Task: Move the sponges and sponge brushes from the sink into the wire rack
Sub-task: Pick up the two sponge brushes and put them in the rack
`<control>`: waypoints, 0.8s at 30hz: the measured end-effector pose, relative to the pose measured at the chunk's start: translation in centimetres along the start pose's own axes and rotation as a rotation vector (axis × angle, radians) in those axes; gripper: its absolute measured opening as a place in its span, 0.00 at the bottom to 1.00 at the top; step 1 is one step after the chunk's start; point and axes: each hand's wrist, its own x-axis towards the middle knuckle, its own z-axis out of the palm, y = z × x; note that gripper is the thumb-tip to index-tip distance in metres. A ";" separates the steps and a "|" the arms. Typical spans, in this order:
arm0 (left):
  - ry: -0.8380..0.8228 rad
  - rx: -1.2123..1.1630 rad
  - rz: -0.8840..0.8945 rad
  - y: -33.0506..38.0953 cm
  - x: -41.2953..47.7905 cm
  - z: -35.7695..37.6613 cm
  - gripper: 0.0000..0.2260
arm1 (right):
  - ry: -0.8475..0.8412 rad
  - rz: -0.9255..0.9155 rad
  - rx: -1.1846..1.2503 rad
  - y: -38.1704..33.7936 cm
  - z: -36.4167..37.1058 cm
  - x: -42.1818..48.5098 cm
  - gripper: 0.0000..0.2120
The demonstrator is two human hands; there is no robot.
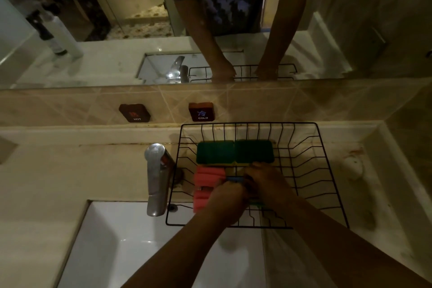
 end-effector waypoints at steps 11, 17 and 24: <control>0.018 -0.015 -0.015 -0.1 0.3 0.2 0.10 | -0.049 0.044 0.012 -0.5 -0.5 0.2 0.06; 0.036 -0.043 0.023 0.5 -0.2 -1.3 0.09 | -0.064 0.098 0.005 -1.0 -1.4 0.0 0.06; 0.175 -0.039 0.114 0.5 -2.9 -3.1 0.10 | 0.009 0.091 0.132 -2.2 -3.8 -1.6 0.06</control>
